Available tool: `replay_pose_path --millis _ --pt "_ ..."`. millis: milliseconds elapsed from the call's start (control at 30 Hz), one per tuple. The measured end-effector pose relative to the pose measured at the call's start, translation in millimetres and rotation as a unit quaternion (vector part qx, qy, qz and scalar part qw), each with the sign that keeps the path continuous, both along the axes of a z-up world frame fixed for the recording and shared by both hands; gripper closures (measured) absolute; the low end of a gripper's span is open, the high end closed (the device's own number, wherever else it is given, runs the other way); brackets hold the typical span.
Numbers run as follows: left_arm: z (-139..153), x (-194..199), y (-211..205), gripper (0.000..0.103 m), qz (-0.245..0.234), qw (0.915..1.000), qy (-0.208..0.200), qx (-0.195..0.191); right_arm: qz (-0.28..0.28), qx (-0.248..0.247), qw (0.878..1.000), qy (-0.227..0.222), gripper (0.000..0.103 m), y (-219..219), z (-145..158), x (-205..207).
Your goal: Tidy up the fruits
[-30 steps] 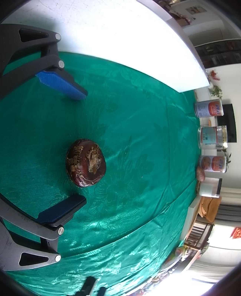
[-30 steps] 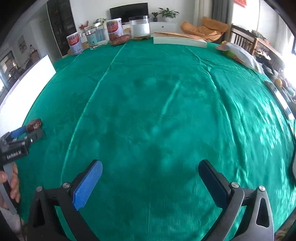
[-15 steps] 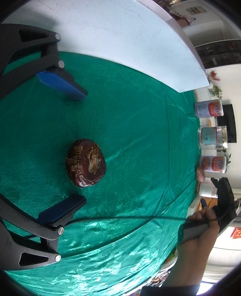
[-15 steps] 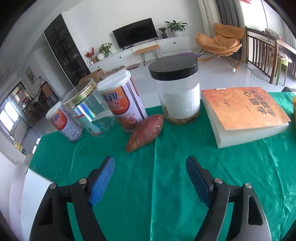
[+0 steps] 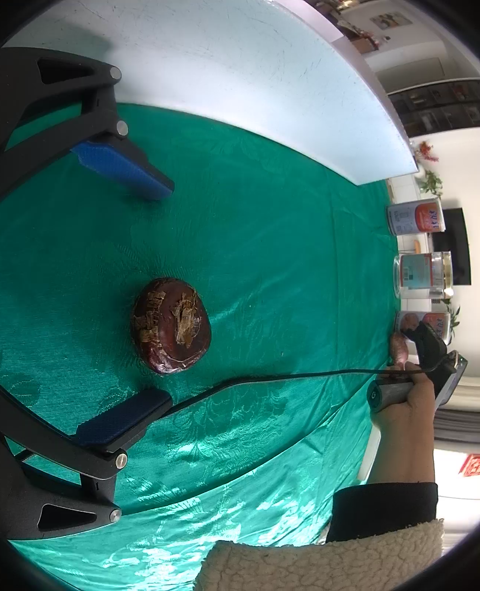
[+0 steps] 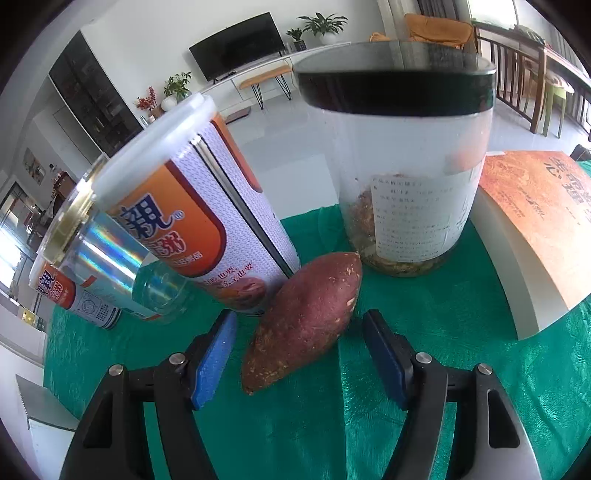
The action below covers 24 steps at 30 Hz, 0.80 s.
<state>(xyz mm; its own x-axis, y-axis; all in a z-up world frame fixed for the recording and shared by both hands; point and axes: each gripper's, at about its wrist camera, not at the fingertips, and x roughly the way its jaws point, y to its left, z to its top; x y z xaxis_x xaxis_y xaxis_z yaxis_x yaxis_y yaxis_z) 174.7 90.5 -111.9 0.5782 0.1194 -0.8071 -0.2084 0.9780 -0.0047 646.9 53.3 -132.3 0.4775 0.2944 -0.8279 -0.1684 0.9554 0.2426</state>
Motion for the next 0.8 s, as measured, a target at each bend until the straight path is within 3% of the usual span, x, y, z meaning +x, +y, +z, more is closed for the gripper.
replay_pose_path --millis 67,200,400,600,667,733,800 --pt "0.0 0.0 0.1 0.001 0.0 1.0 0.0 0.0 0.009 0.01 1.0 0.008 0.052 -3.0 0.3 0.1" --pt "-0.2 0.2 0.1 0.001 0.0 1.0 0.0 0.0 0.043 0.041 0.998 0.037 0.053 -21.2 -1.0 -12.9" --pt "-0.2 0.4 0.1 0.001 0.0 1.0 0.0 0.0 0.151 0.045 0.982 0.102 0.053 -71.9 2.9 -79.3" --pt "-0.2 0.4 0.1 0.0 0.0 1.0 0.0 0.0 0.252 -0.045 0.954 0.153 0.054 -134.4 19.4 -188.6" --pt "-0.2 0.4 0.1 0.0 0.0 1.0 0.0 0.0 0.292 -0.116 0.938 0.15 0.056 -148.4 25.7 -232.2" --pt "-0.1 0.4 0.1 0.0 0.0 1.0 0.0 0.0 0.312 -0.153 0.925 0.152 0.056 -158.6 26.7 -271.7" --pt "-0.2 0.4 0.1 0.0 0.0 1.0 0.0 0.0 0.318 -0.162 0.924 0.141 0.057 -165.1 23.7 -307.4"
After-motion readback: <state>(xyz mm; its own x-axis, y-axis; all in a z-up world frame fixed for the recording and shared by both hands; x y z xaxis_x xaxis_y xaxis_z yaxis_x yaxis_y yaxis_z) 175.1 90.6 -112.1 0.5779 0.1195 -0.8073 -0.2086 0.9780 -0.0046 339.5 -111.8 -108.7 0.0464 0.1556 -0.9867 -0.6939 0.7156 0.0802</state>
